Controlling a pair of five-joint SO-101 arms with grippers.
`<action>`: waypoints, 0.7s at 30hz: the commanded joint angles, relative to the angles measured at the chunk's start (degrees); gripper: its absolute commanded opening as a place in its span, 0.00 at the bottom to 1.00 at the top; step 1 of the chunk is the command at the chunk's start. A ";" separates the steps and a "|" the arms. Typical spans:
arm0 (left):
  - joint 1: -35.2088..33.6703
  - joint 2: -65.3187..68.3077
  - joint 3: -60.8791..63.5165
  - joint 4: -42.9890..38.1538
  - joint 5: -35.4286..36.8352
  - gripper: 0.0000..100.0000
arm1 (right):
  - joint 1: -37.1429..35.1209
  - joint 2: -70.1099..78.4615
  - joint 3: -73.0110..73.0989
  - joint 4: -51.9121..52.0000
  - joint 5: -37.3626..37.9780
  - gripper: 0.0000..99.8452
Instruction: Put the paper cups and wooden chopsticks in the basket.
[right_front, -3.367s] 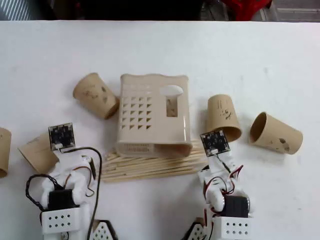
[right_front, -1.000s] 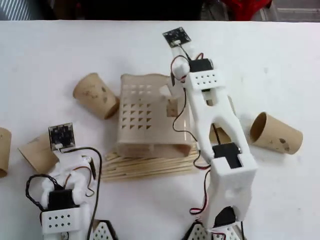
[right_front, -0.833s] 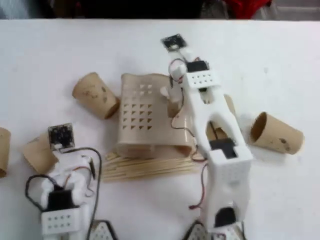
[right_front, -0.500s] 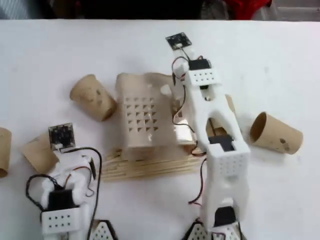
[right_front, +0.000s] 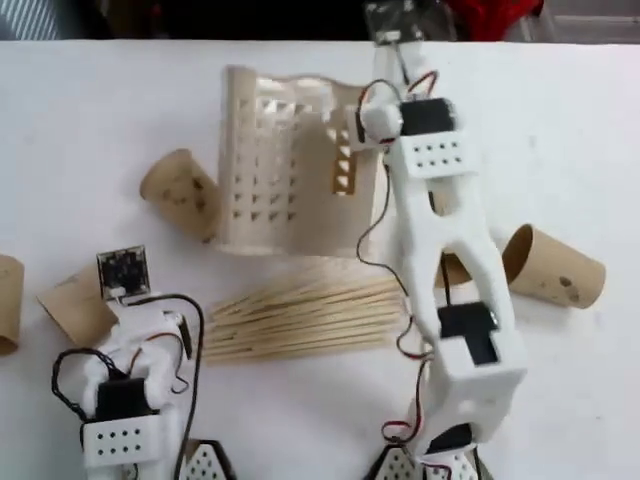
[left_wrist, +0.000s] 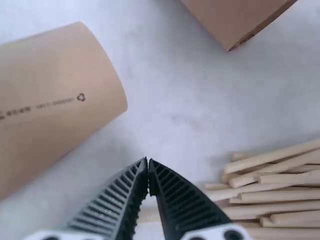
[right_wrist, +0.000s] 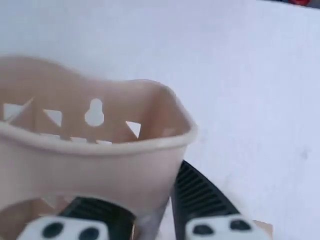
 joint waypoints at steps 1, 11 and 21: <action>0.31 -0.48 -0.26 0.26 0.00 0.03 | -0.75 -9.27 -3.52 -1.63 -0.70 0.02; 0.48 -0.48 -0.26 0.09 -0.26 0.03 | -0.57 -15.34 -3.52 -0.57 -1.05 0.01; -2.24 -0.48 -8.35 0.44 -28.66 0.03 | -0.57 -15.34 -3.16 -0.40 -1.14 0.01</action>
